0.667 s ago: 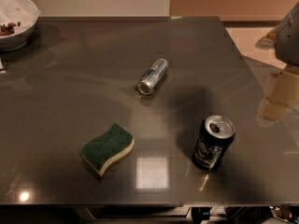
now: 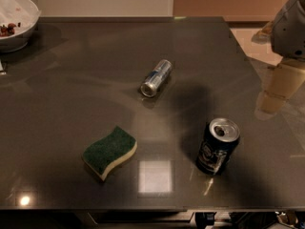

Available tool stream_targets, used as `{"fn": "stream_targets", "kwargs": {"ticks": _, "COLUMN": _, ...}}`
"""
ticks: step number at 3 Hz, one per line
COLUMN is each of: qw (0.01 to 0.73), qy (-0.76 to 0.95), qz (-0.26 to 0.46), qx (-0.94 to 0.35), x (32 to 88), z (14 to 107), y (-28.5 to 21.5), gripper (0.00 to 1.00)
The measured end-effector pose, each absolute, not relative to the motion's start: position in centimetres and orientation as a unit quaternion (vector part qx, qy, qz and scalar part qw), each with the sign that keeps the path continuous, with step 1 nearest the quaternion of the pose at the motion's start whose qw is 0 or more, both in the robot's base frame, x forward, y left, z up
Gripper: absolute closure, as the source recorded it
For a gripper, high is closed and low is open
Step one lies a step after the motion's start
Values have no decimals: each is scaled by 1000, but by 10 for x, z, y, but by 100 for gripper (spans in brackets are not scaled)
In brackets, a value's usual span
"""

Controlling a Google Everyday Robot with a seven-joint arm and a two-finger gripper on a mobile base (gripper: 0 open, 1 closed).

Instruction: Pick redbull can

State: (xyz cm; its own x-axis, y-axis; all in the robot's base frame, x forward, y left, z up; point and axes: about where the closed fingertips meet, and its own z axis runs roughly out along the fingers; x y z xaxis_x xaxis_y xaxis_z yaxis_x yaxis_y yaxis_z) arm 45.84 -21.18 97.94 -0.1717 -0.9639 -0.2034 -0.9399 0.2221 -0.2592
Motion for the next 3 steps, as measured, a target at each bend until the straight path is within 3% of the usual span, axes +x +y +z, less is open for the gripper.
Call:
{"fn": "stream_targets", "kwargs": {"ticks": 2, "qw": 174, "qy": 699, "qz": -23, "qx": -694, "x": 547, "z": 977, "y": -188, "gripper": 0}}
{"fn": "stream_targets", "kwargs": {"ticks": 3, "qw": 175, "qy": 643, "qz": -4, "qx": -746, "x": 591, "z": 960, "y": -149, "gripper": 0}}
